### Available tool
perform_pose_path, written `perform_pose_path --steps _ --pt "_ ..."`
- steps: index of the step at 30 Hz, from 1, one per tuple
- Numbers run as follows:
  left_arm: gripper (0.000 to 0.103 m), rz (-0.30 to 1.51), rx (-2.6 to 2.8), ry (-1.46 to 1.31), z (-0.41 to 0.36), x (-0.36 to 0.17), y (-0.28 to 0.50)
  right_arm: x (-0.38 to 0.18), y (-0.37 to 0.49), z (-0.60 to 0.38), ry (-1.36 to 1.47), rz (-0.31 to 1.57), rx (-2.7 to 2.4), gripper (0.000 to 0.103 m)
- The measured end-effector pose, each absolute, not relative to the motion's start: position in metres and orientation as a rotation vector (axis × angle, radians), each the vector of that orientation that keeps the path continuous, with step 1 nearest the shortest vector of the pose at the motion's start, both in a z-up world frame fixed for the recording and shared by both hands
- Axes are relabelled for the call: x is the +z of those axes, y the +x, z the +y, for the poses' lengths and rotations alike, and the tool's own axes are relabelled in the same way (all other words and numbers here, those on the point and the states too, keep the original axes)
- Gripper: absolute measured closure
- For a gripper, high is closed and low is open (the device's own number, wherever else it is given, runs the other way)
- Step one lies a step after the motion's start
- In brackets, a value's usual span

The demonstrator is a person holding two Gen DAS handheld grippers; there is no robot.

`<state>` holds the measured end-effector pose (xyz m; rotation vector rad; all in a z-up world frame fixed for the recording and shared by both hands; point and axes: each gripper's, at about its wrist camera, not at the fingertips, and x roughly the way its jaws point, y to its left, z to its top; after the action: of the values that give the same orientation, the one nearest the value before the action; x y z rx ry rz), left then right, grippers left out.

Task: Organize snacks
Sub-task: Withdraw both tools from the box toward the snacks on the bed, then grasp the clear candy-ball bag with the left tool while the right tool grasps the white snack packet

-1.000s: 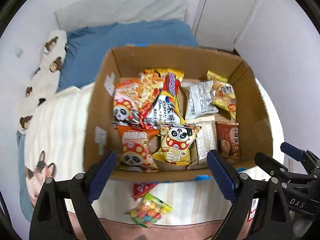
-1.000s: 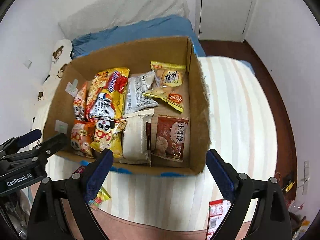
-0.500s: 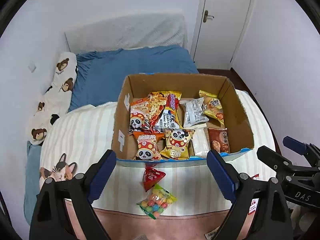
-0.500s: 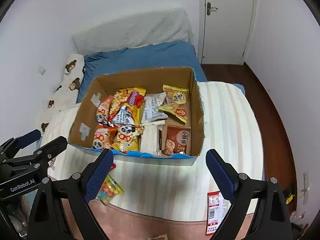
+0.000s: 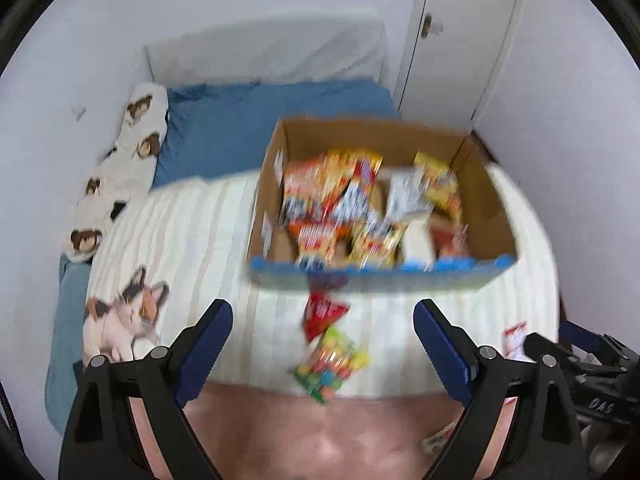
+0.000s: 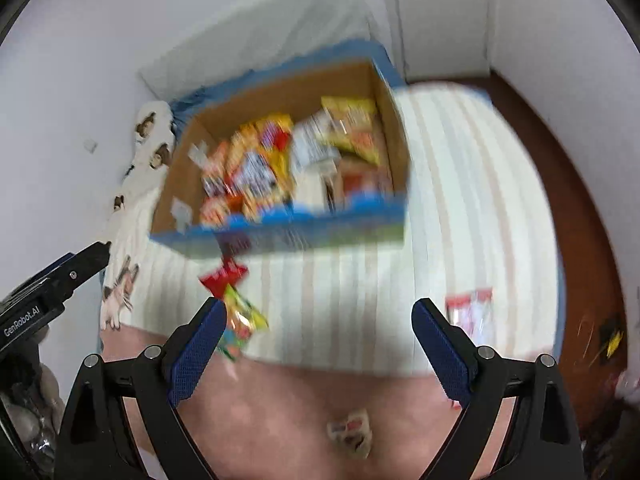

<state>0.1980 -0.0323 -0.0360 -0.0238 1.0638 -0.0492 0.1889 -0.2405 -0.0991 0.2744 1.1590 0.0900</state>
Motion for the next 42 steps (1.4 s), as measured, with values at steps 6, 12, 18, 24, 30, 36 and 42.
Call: perform_pose_path --steps 6,12,18,24,30,36,42 --pt "0.010 1.235 -0.109 0.180 -0.052 -0.121 0.201 -0.179 0.155 -0.257 0.416 1.333 0.037 0.007" --pt "0.010 1.365 -0.190 0.436 -0.088 -0.194 0.214 -0.240 0.117 -0.250 0.460 1.470 0.013 0.007" --pt "0.010 1.452 -0.247 0.560 -0.106 -0.240 0.229 -0.286 0.100 -0.232 0.458 1.554 0.026 0.030" --pt "0.044 1.499 -0.250 0.434 -0.096 -0.245 0.219 -0.304 0.094 -0.231 0.479 1.565 -0.001 0.056" --pt "0.047 1.600 -0.163 0.065 -0.057 -0.240 0.184 -0.304 0.096 -0.235 0.556 1.566 0.015 0.057" --pt "0.046 1.640 -0.126 -0.123 -0.036 -0.243 0.151 -0.302 0.107 -0.223 0.523 1.581 0.067 0.057" --pt "0.042 1.636 -0.121 -0.191 -0.012 -0.256 0.154 -0.303 0.116 -0.225 0.539 1.597 0.081 0.040"
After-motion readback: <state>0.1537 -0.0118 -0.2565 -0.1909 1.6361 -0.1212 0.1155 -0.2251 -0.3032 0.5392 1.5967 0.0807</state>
